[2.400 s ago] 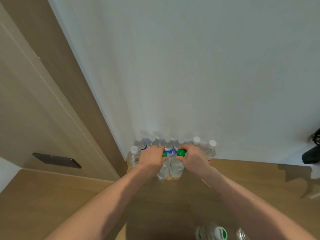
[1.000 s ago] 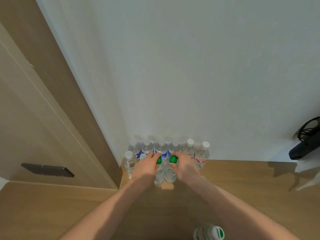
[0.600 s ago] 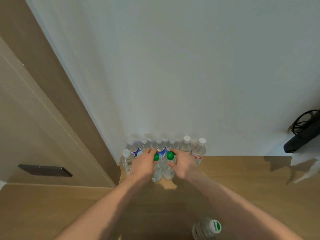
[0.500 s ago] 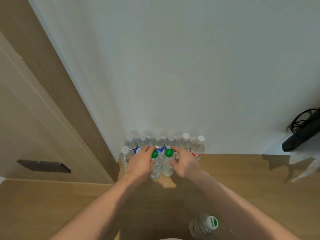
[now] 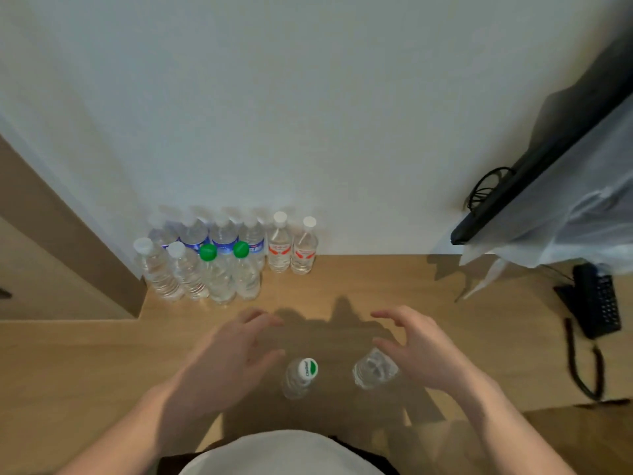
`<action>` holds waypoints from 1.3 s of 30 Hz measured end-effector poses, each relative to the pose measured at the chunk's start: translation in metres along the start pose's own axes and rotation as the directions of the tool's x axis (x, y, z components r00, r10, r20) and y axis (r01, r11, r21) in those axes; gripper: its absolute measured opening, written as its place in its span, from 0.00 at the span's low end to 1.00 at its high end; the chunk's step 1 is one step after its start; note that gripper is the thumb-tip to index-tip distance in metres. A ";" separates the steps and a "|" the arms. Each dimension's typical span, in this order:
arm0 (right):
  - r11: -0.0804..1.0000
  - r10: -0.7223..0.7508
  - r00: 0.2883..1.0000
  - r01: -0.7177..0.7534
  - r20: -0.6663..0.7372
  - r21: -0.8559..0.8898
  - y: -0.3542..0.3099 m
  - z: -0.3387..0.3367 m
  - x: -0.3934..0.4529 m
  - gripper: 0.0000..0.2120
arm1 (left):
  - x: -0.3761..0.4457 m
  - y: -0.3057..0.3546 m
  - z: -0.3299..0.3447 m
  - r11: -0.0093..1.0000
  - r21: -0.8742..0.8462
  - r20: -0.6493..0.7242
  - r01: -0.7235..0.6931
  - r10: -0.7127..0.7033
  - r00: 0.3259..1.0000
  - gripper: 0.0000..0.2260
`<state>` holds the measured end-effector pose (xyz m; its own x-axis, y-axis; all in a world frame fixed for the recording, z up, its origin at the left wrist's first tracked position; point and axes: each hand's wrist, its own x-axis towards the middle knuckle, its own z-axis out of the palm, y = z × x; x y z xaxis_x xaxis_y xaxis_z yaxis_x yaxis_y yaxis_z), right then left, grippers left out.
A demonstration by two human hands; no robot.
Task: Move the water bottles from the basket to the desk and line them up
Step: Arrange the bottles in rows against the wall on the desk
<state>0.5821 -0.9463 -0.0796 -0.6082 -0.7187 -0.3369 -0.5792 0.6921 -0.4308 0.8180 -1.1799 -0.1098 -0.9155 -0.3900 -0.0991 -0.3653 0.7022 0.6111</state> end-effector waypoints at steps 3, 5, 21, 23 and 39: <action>0.997 0.079 0.991 -0.078 0.109 -0.015 0.025 0.010 -0.007 0.24 | 0.002 0.025 0.022 0.998 0.070 0.070 -0.010 0.006 0.998 0.21; 0.995 0.097 0.982 -0.097 0.159 -0.007 0.034 0.016 -0.008 0.24 | 0.007 0.035 0.034 0.993 0.119 0.126 0.003 -0.019 0.992 0.22; 0.998 -0.064 0.998 0.064 -0.005 0.028 0.071 0.055 0.026 0.12 | 0.035 0.034 0.069 0.920 0.337 -0.065 0.202 -0.191 0.979 0.12; 0.997 -0.076 0.997 0.076 -0.001 0.007 0.067 0.055 0.037 0.15 | 0.044 0.030 0.064 0.899 0.381 -0.057 0.214 -0.208 0.976 0.12; 0.982 -0.180 0.964 0.188 -0.196 0.019 -0.022 0.016 0.116 0.15 | 0.114 0.009 -0.006 0.870 0.449 -0.171 0.205 -0.142 0.975 0.16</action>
<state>0.5328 -1.0463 -0.1225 -0.5884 -0.8043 -0.0826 -0.6724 0.5435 -0.5024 0.7112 -1.2218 -0.1107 -0.8120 -0.5816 -0.0493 -0.5813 0.7981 0.1587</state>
